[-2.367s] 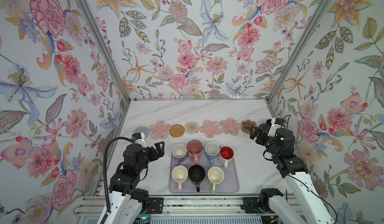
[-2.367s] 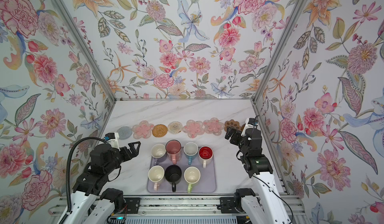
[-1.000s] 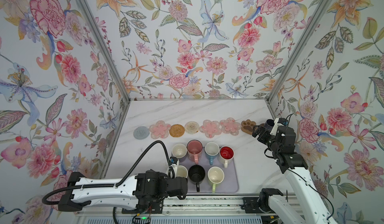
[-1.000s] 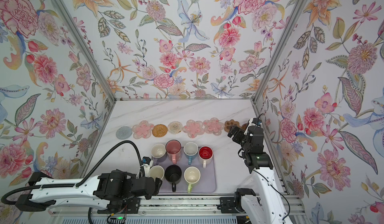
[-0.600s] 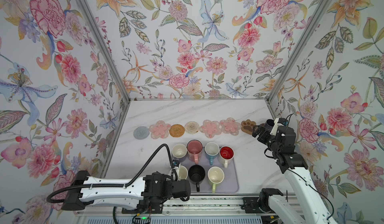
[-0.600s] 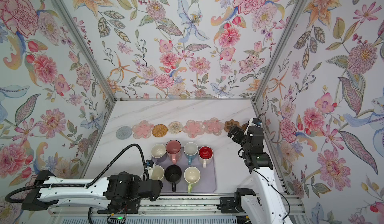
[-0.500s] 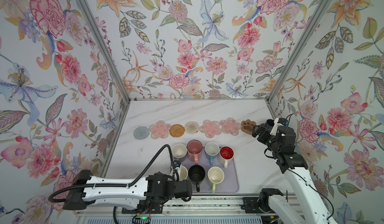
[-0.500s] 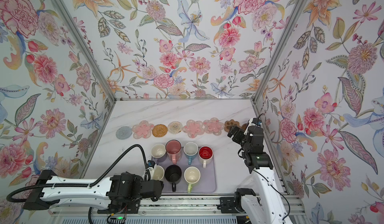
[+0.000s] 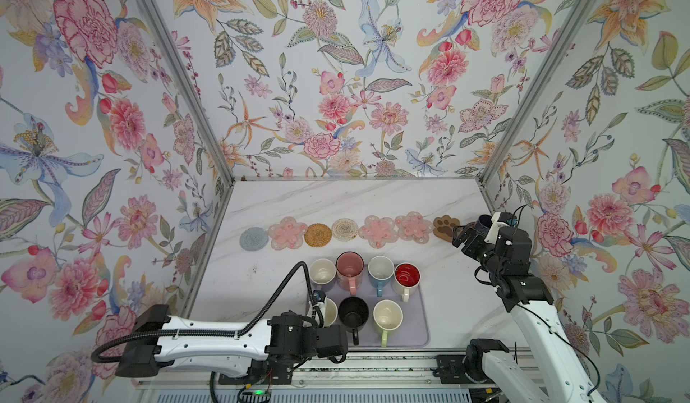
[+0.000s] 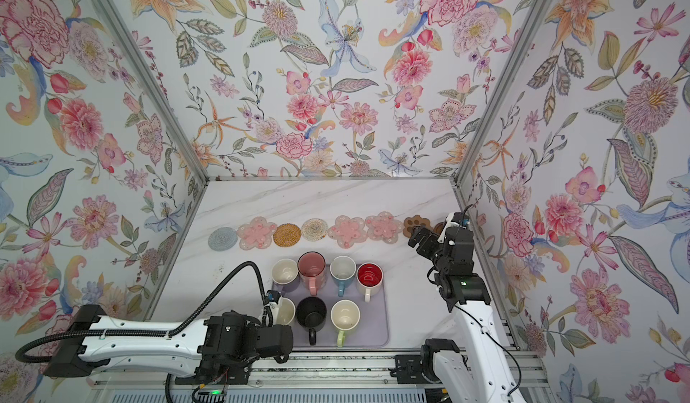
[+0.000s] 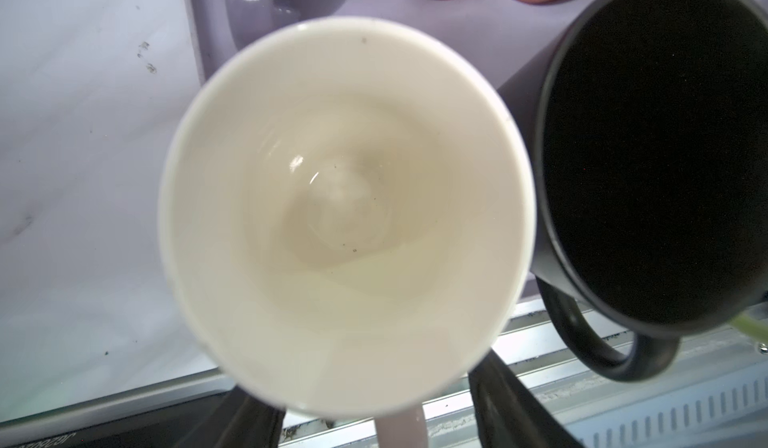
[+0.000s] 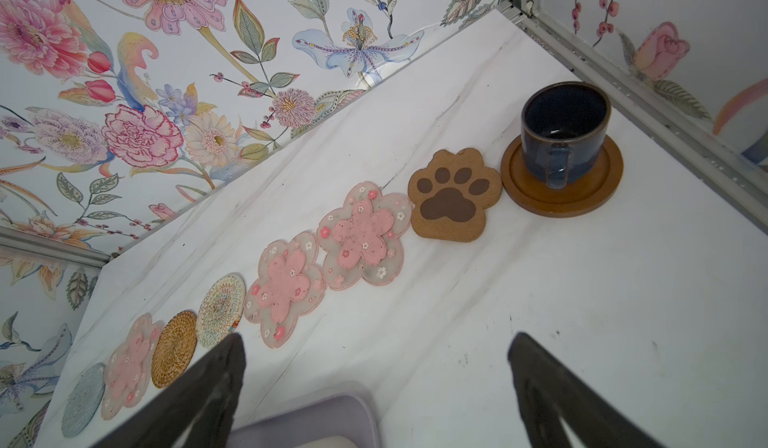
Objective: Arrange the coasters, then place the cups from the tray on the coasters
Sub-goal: 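Lower the left gripper and grasp the cream mug by its rim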
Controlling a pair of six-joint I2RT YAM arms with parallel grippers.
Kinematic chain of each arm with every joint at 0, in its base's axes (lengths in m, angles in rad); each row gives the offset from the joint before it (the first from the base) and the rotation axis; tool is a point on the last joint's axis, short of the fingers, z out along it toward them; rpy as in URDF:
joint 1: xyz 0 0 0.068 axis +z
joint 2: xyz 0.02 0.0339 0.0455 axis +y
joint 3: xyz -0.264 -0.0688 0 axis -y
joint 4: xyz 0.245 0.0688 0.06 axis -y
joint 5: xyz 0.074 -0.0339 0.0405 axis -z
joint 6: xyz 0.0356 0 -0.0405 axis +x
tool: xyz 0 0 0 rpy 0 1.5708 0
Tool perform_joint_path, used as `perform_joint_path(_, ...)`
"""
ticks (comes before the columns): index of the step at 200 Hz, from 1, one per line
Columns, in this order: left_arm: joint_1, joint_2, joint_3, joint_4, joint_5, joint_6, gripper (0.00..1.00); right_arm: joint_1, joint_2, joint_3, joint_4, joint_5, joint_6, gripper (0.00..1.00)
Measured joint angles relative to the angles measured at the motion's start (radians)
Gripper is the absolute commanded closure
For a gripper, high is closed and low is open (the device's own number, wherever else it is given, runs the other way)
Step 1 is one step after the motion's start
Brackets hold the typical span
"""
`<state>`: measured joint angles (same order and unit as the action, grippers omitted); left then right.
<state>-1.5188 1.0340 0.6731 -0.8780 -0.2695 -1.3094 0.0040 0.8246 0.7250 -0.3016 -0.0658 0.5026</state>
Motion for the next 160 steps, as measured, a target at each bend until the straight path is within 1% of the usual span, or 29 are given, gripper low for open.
perform_joint_path(16,0.0,0.012,-0.001,0.005,0.0,-0.001,0.39,0.0,0.0,0.0,0.0,-0.004,0.002,0.01)
perform_joint_path(29,0.0,0.018,-0.003,0.012,0.0,-0.002,0.46,0.0,0.0,0.0,0.0,-0.006,0.004,0.01)
perform_joint_path(42,0.002,0.023,-0.006,0.014,0.002,-0.003,0.51,0.0,0.0,-0.001,0.0,-0.008,0.004,0.01)
perform_joint_path(91,0.009,0.04,-0.01,0.019,0.003,0.003,0.65,0.0,0.0,-0.001,0.001,-0.017,0.005,0.01)
perform_joint_path(128,0.009,0.061,-0.01,0.016,0.004,0.003,0.71,0.0,0.009,-0.002,0.008,-0.029,0.008,0.01)
perform_joint_path(138,0.009,0.067,-0.01,0.012,0.004,0.003,0.76,0.0,0.011,-0.003,0.008,-0.03,0.009,0.01)
perform_joint_path(147,0.009,0.073,-0.008,0.006,0.004,0.0,0.83,0.0,0.011,-0.003,0.008,-0.032,0.011,0.01)
perform_joint_path(160,0.009,0.076,-0.004,-0.009,0.002,0.001,0.9,0.0,0.011,-0.004,0.009,-0.032,0.011,0.01)
